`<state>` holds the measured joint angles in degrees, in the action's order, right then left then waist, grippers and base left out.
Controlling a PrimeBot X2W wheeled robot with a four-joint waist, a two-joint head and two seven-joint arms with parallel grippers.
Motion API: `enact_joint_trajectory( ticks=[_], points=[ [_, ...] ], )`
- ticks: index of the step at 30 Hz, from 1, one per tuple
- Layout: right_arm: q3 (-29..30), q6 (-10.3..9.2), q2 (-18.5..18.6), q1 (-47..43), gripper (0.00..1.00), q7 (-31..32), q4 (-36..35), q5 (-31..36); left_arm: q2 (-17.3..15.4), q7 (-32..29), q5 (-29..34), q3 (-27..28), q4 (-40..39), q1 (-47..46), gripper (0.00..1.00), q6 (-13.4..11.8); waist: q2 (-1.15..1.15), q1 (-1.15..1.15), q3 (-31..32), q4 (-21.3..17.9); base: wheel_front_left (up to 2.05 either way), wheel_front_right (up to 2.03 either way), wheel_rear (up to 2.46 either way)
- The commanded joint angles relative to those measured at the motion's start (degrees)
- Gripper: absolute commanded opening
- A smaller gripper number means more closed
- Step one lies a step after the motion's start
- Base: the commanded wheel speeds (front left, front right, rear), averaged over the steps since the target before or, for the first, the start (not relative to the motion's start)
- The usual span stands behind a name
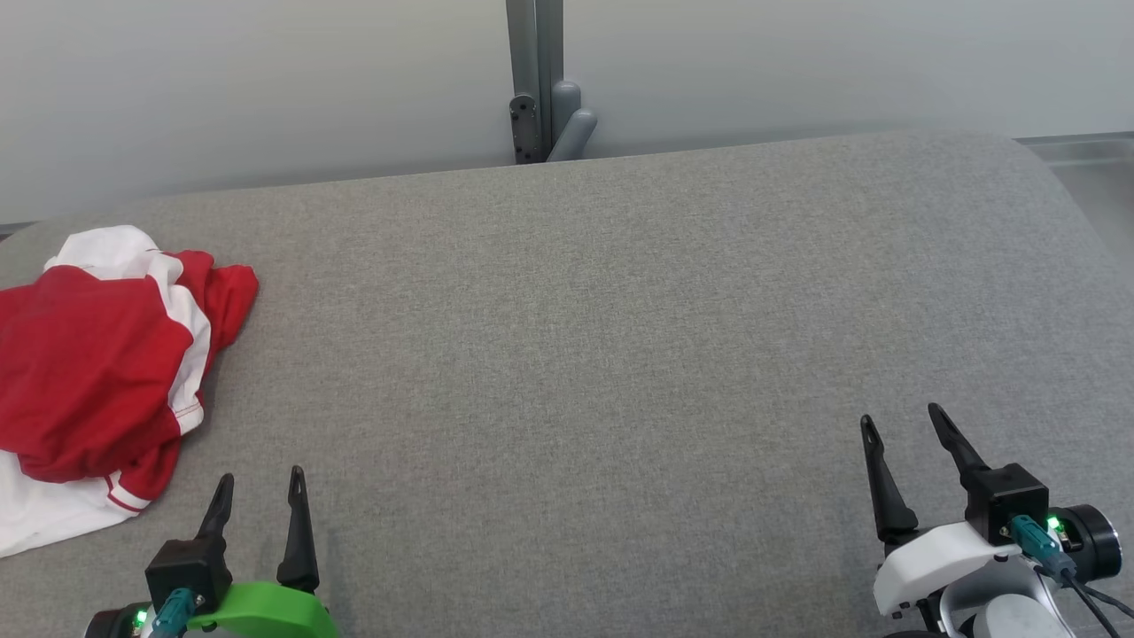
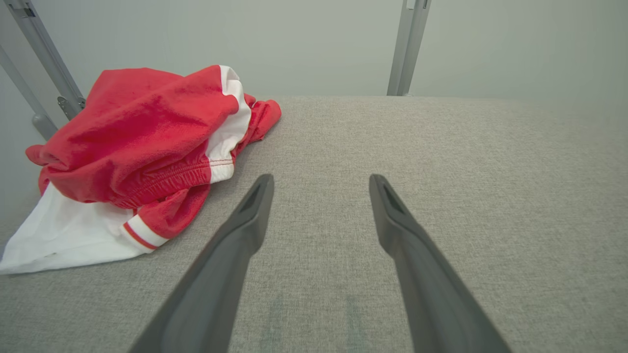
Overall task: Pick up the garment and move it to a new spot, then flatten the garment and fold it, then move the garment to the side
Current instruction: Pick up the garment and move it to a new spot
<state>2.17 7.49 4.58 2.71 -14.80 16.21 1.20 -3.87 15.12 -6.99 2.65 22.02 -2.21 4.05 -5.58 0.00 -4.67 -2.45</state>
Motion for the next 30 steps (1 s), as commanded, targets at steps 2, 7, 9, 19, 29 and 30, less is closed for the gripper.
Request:
enact_joint_trajectory(
  ticks=[2, 7, 9, 19, 29, 30],
  points=[
    [-0.13, 0.00, 0.11, -0.58, 1.00, -0.38, 0.09, -0.06, 0.30, 0.07, 0.36, 0.37, 0.01, -0.58, 1.00, 0.46, 0.00, 0.00, 0.02, 0.01, 0.00, 0.00, 0.00],
    [0.05, 0.00, 0.30, -0.68, 1.00, -0.38, 0.11, -0.22, 0.46, 0.07, 0.74, 0.43, 0.15, -0.96, 1.00, 0.75, 0.00, 0.00, 0.07, 0.35, 0.00, 0.00, 0.00],
    [0.21, 0.00, 0.29, -0.83, 1.00, -0.38, 0.05, -0.21, 0.53, 0.07, 0.76, 0.41, 0.23, -1.05, 1.00, 0.88, 0.00, 0.00, 0.14, 0.69, 0.00, 0.00, 0.00],
    [0.29, 0.00, -0.13, -2.14, 1.00, -0.37, -0.17, -0.30, 0.70, 0.06, 1.61, 0.97, 0.91, -1.05, 1.00, 1.32, 0.00, 0.00, 1.23, 7.68, 0.00, 0.00, 0.00],
    [-2.09, -0.01, -0.77, -2.64, 1.00, -0.37, 0.30, -0.69, 0.27, 0.07, 2.08, 2.51, 1.51, 0.76, 1.00, 1.34, 0.00, 0.00, 2.40, 19.28, 0.00, 0.00, 0.00],
    [-2.41, -0.01, -0.77, -2.64, 1.00, -0.37, 0.47, -0.92, 0.28, 0.06, 2.06, 2.63, 1.54, 0.82, 1.00, 1.38, 0.00, 0.00, 2.45, 20.24, 0.00, 0.00, 0.00]
  ],
)
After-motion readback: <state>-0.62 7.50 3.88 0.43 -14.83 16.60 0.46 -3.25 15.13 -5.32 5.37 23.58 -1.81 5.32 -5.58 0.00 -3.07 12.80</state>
